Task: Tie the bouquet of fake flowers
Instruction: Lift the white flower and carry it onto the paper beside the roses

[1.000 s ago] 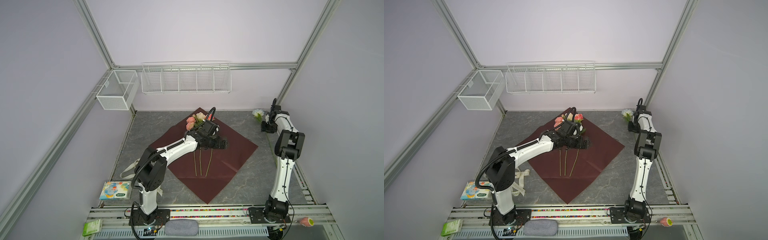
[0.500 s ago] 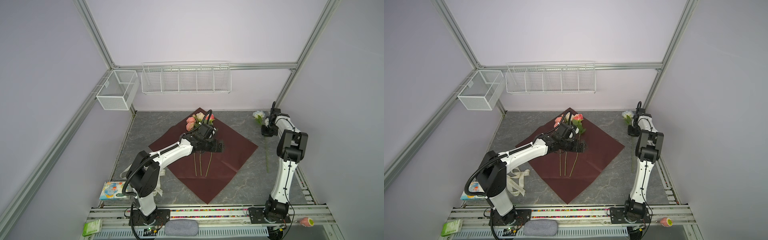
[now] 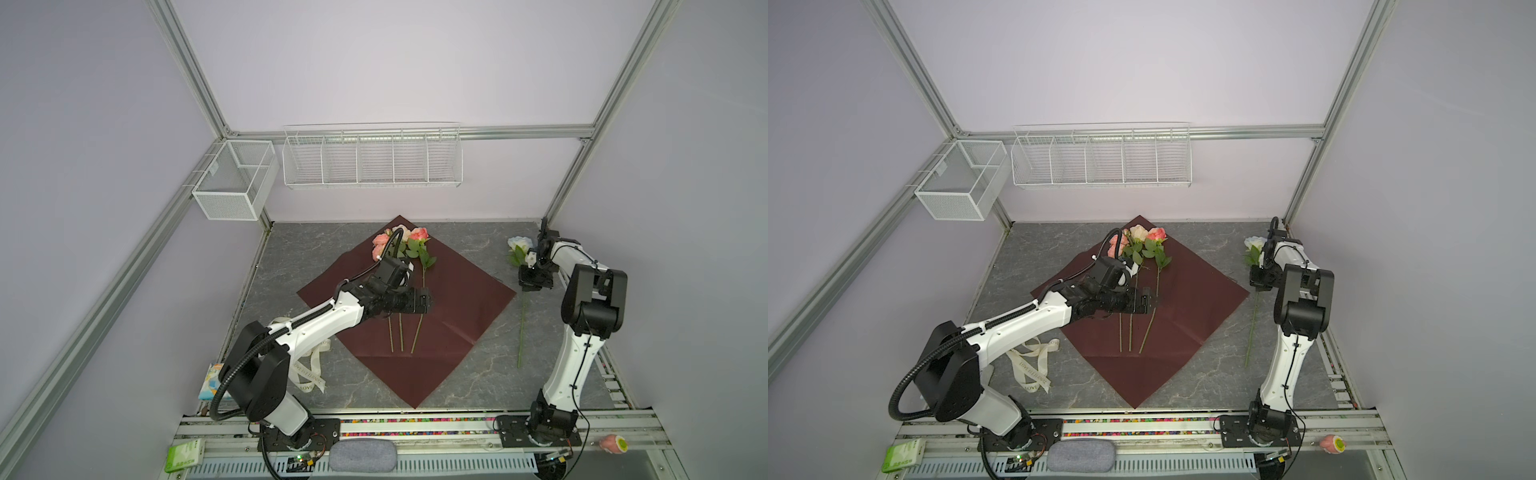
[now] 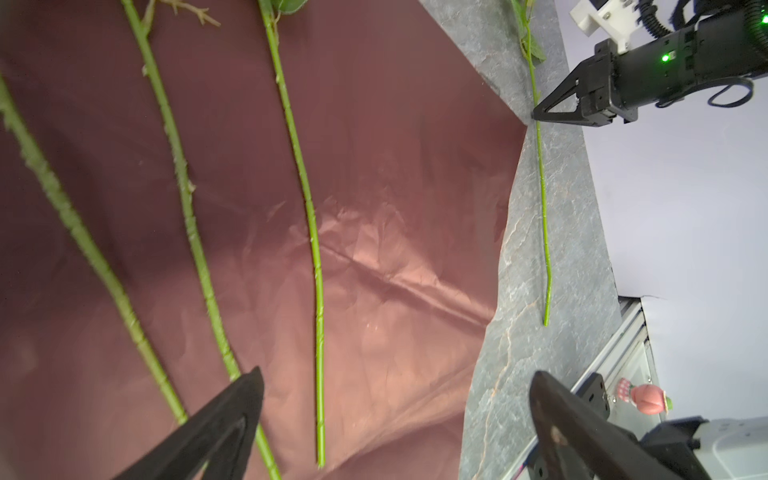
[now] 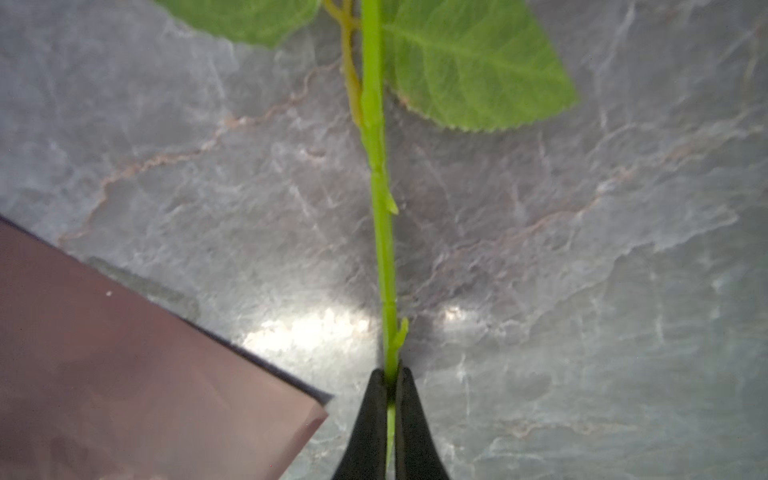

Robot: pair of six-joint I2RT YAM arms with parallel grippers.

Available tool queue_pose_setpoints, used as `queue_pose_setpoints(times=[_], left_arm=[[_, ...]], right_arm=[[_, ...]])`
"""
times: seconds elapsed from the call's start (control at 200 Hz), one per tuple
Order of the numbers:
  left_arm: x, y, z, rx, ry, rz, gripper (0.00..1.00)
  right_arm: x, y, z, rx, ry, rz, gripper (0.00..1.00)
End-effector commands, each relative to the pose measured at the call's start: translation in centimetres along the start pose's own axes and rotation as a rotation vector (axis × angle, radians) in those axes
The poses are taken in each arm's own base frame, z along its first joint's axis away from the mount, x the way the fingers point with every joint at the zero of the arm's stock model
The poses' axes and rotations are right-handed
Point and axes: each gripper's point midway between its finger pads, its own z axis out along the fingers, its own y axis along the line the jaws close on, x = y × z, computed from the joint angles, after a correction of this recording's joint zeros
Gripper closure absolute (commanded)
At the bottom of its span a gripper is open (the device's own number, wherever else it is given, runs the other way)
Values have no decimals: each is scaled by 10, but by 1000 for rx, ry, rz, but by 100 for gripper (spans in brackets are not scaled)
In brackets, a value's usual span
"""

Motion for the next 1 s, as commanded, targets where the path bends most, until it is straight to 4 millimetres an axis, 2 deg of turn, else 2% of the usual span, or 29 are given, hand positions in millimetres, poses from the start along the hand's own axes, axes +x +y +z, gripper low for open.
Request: queue_pose_setpoints(times=[0.0, 0.35, 0.575, 0.805, 0.94, 0.995], left_arm=[[-3, 5, -10, 5, -52, -24, 1], [0, 32, -41, -24, -123, -68, 1], [5, 46, -59, -71, -173, -93, 1], [11, 65, -77, -119, -263, -130, 1], [12, 76, -87, -162, -288, -137, 1], [12, 83, -91, -187, -298, -149, 1]], right_arm=[[10, 14, -26, -37, -26, 13, 93], [16, 43, -84, -136, -155, 26, 93], [18, 72, -113, -245, -211, 36, 93], [23, 118, -132, -354, -237, 4, 93], [27, 155, -138, -426, -253, -21, 94], [30, 178, -139, -458, -249, -40, 93]])
